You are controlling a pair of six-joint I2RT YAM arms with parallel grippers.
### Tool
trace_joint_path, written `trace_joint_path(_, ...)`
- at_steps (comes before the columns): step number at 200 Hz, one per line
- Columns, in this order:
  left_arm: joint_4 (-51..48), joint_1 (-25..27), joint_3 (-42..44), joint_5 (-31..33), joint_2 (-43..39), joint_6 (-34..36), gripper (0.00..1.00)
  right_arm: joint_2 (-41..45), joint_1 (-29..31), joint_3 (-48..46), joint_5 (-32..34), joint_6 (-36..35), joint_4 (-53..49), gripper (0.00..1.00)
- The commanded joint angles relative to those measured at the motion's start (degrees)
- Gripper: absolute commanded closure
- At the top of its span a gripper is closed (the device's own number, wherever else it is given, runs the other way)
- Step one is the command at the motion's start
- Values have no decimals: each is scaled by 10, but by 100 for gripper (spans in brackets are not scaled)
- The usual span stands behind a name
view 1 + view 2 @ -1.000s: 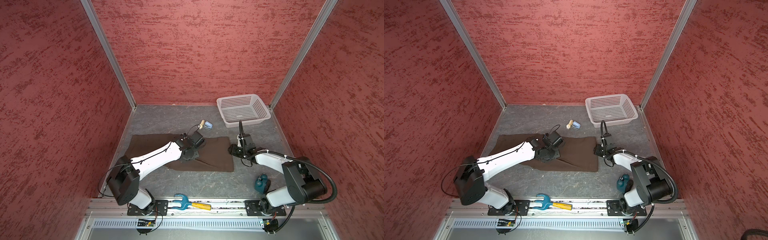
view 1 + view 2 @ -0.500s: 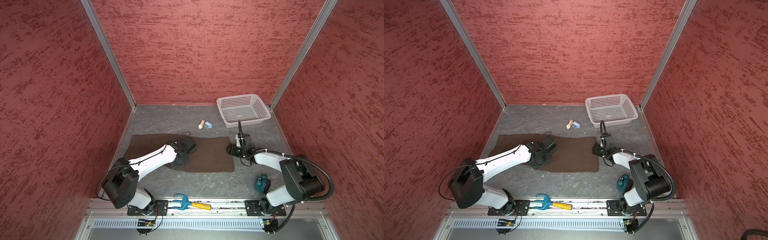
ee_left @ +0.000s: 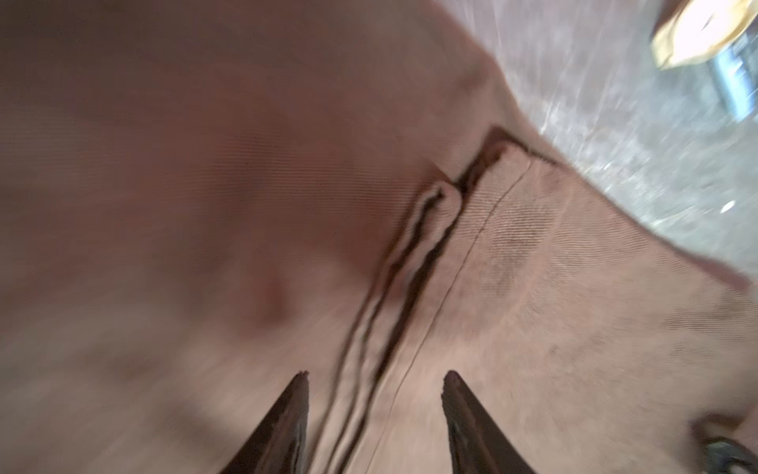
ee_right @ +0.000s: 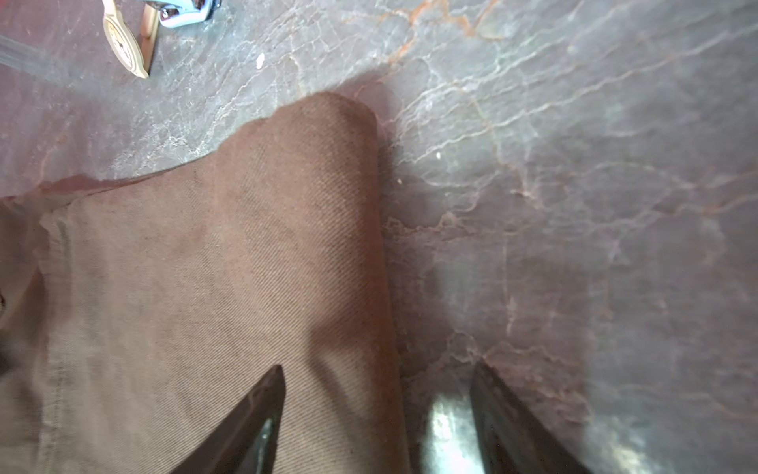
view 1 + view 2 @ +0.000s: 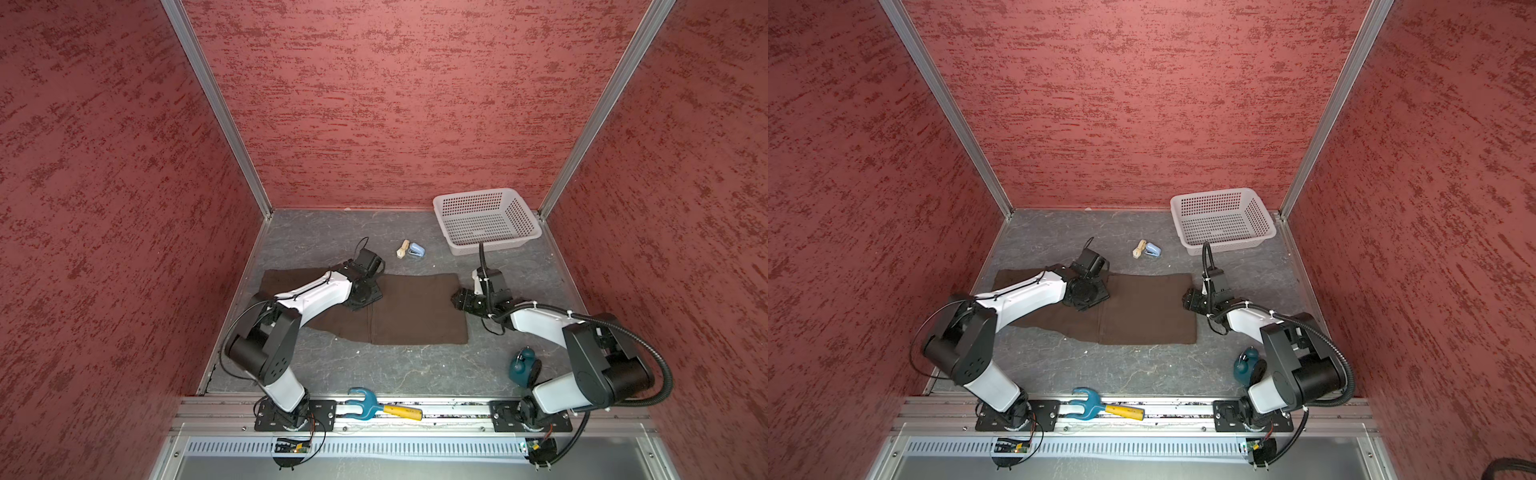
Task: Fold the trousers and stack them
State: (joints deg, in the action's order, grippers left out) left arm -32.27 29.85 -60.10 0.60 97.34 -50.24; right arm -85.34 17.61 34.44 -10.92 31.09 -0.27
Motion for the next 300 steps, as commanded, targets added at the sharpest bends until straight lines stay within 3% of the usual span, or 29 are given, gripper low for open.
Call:
trace_joint_path(1,69,5,-20,-51,42,29,47,-2,-4,-13,-14,3,-9,25)
trace_joint_path(21,82,6,-20,-65,61,29,48,-12,-5,-19,-18,14,-2,26)
trace_joint_path(46,80,5,-18,-58,59,34,49,-20,-5,-29,-46,27,20,40)
trace_joint_path(70,78,-3,-14,-59,50,33,49,-17,-7,-38,-61,47,33,72)
trace_joint_path(87,78,-5,-14,-61,35,34,49,-11,-12,-30,-61,52,22,100)
trace_joint_path(145,11,-43,-20,3,-111,71,47,74,-145,84,46,-5,-184,100)
trace_joint_path(190,9,-117,52,13,-195,67,43,141,-244,169,104,-18,-271,100)
trace_joint_path(235,42,-131,111,-15,-169,51,46,175,-250,236,132,-20,-301,100)
trace_joint_path(271,93,-127,130,-48,-135,53,45,178,-245,263,73,1,-295,100)
trace_joint_path(300,112,-121,112,-71,-100,53,45,170,-198,278,52,23,-283,100)
